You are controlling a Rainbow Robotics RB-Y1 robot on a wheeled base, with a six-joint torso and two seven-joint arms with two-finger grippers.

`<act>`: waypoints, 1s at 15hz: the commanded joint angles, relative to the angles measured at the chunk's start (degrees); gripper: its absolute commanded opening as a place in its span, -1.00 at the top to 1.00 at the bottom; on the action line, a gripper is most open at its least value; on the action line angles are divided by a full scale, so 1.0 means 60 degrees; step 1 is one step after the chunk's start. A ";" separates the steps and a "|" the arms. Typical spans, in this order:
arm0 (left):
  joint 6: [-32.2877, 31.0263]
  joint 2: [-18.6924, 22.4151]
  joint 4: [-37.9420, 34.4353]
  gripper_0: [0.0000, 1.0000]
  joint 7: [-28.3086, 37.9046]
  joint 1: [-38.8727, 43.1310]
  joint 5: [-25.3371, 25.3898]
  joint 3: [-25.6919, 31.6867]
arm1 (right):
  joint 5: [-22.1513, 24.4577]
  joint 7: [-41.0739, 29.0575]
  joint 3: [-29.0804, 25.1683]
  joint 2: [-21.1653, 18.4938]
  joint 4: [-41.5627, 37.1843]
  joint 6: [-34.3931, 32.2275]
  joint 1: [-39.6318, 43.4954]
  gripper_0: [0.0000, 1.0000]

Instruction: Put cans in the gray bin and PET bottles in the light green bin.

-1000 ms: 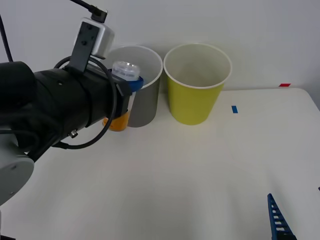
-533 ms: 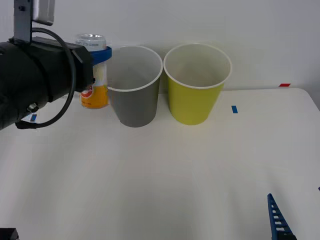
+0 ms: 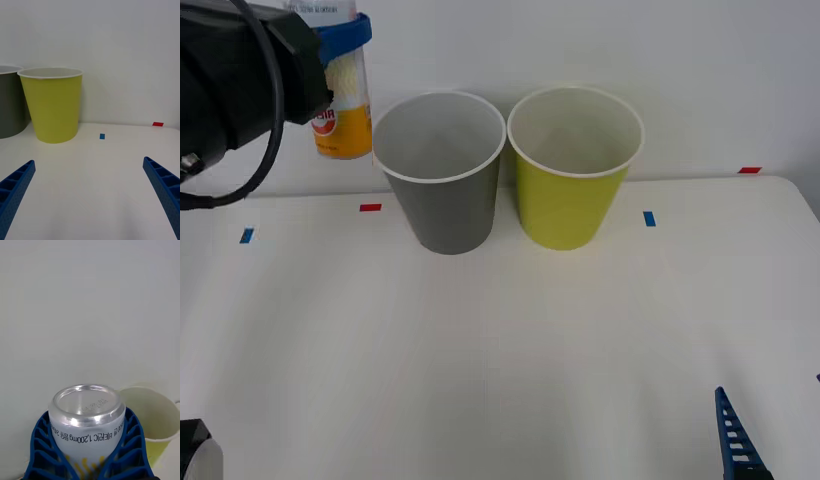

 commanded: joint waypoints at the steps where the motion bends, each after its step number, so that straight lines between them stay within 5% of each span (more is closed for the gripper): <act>1: -0.1140 0.0020 0.1302 1.00 -0.0669 -0.0514 -0.0586 -0.0437 | 0.0000 0.0000 0.0000 0.0000 0.0000 0.0000 0.0000 -1.00; 5: -0.3293 -0.0009 0.3221 1.00 -0.1518 -0.0543 -0.0791 -0.0891 | 0.0000 0.0000 0.0000 0.0000 0.0000 0.0000 0.0000 -1.00; 15: -0.6721 -0.0317 0.5887 1.00 -0.1665 -0.0646 -0.1479 -0.2590 | 0.0000 0.0000 0.0000 0.0000 0.0000 0.0000 0.0000 -1.00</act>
